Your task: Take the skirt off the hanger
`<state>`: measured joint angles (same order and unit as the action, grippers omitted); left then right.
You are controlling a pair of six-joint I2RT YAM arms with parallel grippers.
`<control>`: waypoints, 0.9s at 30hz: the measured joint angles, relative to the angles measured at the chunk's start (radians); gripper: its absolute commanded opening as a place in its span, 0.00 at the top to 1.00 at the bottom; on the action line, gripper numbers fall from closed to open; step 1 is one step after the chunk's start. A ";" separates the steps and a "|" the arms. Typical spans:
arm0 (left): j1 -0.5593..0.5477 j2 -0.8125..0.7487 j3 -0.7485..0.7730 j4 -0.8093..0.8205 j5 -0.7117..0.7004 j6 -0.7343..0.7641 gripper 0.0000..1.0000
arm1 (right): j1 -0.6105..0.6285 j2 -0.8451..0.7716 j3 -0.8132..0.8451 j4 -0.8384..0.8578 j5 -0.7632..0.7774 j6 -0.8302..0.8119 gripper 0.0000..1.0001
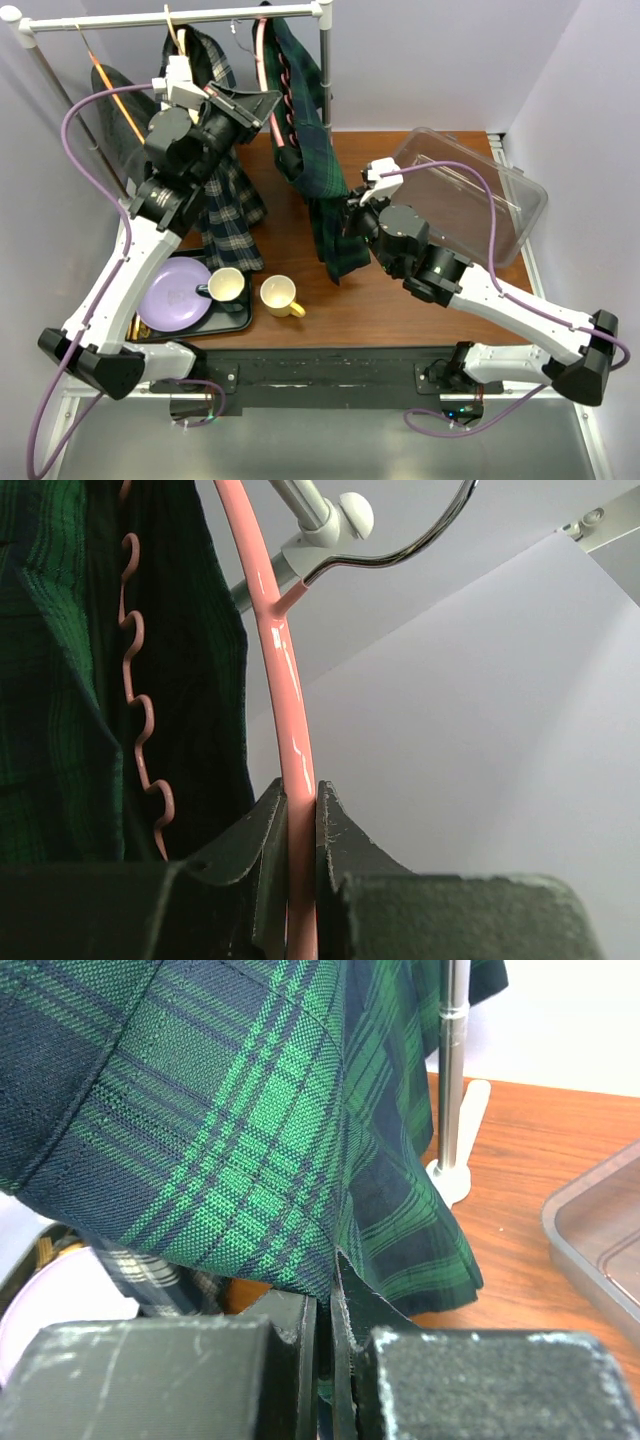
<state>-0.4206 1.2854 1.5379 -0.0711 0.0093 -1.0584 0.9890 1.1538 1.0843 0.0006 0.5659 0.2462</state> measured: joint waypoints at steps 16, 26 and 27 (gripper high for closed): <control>-0.007 -0.050 0.063 -0.250 0.117 0.004 1.00 | 0.001 -0.239 -0.071 -0.180 -0.064 0.098 1.00; -0.008 -0.116 0.079 -0.383 0.171 0.016 1.00 | 0.006 -0.367 -0.127 -0.234 -0.071 0.113 1.00; -0.008 -0.119 0.080 -0.393 0.175 0.022 1.00 | 0.006 -0.377 -0.128 -0.242 -0.068 0.113 1.00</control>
<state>-0.4282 1.1664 1.6184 -0.4641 0.1841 -1.0363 0.9951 0.7773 0.9565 -0.2413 0.4984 0.3588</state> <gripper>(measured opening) 0.152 0.030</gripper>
